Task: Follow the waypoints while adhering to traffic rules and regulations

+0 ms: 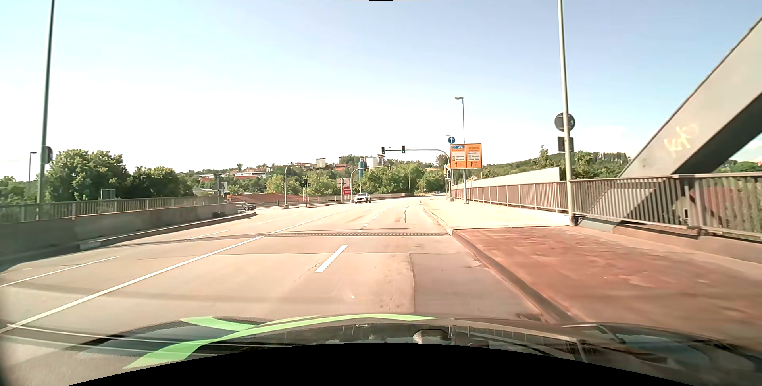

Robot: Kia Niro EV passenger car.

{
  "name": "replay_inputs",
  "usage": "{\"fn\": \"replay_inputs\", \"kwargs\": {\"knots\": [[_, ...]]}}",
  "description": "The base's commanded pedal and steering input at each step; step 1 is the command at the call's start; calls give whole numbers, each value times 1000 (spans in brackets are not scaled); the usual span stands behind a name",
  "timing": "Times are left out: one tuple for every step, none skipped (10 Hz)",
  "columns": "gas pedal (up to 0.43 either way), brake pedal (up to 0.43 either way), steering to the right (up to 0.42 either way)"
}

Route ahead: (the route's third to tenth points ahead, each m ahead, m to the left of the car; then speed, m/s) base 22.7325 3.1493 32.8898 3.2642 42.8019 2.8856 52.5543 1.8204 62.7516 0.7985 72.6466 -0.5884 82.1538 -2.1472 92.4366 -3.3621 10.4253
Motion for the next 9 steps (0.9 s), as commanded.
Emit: {"fn": "replay_inputs", "kwargs": {"knots": [[118,0,-1],[118,0,-1],[130,0,-2],[130,0,-2],[130,0,-2],[130,0,-2],[130,0,-2],[130,0,0],[130,0,0]]}}
